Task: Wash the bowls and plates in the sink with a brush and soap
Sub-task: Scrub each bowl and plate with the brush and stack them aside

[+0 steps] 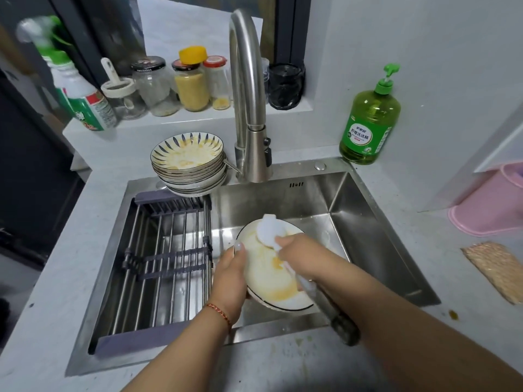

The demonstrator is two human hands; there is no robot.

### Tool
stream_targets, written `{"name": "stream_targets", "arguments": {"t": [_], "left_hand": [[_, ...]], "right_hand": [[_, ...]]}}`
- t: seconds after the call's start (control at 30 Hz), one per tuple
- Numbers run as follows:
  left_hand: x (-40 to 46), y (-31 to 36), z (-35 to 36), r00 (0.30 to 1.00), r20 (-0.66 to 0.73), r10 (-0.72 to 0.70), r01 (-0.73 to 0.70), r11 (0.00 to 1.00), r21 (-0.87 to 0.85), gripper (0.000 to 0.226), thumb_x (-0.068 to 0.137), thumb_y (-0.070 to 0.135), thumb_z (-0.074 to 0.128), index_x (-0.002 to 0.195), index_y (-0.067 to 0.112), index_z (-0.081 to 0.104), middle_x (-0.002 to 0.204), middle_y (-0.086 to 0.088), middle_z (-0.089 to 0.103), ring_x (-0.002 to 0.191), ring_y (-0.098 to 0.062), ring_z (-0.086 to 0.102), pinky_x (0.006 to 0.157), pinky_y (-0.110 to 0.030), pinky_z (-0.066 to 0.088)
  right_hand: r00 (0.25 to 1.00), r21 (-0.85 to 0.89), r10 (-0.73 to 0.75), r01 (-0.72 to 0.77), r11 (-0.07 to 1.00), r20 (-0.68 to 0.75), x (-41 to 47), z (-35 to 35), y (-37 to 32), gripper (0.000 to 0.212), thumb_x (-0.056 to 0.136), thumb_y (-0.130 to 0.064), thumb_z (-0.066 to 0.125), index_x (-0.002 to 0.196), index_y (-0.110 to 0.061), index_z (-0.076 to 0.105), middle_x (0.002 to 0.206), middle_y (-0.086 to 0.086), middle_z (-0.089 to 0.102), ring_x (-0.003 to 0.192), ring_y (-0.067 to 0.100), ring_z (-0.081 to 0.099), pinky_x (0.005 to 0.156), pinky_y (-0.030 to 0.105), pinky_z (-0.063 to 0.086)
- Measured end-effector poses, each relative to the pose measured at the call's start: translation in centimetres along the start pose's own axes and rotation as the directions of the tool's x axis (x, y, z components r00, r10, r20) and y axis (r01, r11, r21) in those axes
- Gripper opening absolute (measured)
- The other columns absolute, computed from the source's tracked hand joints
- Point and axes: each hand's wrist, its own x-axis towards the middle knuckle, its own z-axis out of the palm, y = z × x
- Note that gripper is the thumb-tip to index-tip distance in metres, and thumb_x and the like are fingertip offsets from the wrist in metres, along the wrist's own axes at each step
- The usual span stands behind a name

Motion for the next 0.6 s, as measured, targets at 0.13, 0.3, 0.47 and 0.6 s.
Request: {"name": "stream_targets", "arguments": {"t": [0.13, 0.3, 0.47, 0.6], "left_hand": [[0.2, 0.4, 0.0, 1.000, 0.017, -0.005, 0.006, 0.999, -0.033, 0.036, 0.102, 0.044, 0.039, 0.101, 0.019, 0.066, 0.095, -0.012, 0.071, 0.077, -0.027, 0.067, 0.060, -0.035, 0.051], [-0.1, 0.9, -0.2, 0.999, 0.024, -0.031, 0.033, 0.995, -0.091, 0.036, 0.101, 0.045, 0.038, 0.105, 0.019, 0.064, 0.099, -0.007, 0.072, 0.083, -0.026, 0.068, 0.054, -0.033, 0.052], [0.3, 1.0, -0.3, 0.999, 0.052, 0.005, -0.002, 0.999, -0.054, 0.039, 0.100, 0.048, 0.038, 0.114, 0.020, 0.062, 0.105, -0.009, 0.072, 0.094, -0.032, 0.069, 0.061, -0.041, 0.055], [1.0, 1.0, -0.4, 0.999, 0.032, 0.029, -0.027, 0.998, -0.058, 0.035, 0.102, 0.039, 0.040, 0.097, 0.016, 0.066, 0.086, -0.005, 0.073, 0.075, -0.022, 0.068, 0.061, -0.030, 0.051]], "right_hand": [[0.995, -0.088, -0.080, 0.085, 0.992, 0.063, -0.7, 2.9, -1.3, 0.044, 0.092, -0.013, 0.040, 0.136, -0.016, 0.048, 0.093, 0.011, 0.055, 0.078, 0.025, 0.051, 0.072, 0.031, 0.043], [0.993, -0.171, -0.019, -0.001, 0.985, -0.116, 1.4, 0.7, 0.1, 0.039, 0.091, -0.009, 0.039, 0.127, -0.013, 0.052, 0.090, 0.011, 0.055, 0.083, 0.028, 0.057, 0.058, 0.028, 0.036], [0.996, -0.055, -0.032, 0.028, 0.998, -0.078, 0.5, 0.4, -0.5, 0.037, 0.093, -0.008, 0.040, 0.128, 0.000, 0.050, 0.074, 0.005, 0.046, 0.058, 0.017, 0.047, 0.058, 0.030, 0.038], [0.997, 0.031, -0.049, 0.047, 0.998, 0.064, -2.0, 1.4, -2.0, 0.038, 0.093, -0.008, 0.046, 0.130, 0.005, 0.047, 0.070, 0.008, 0.048, 0.046, 0.011, 0.046, 0.051, 0.029, 0.032]]}}
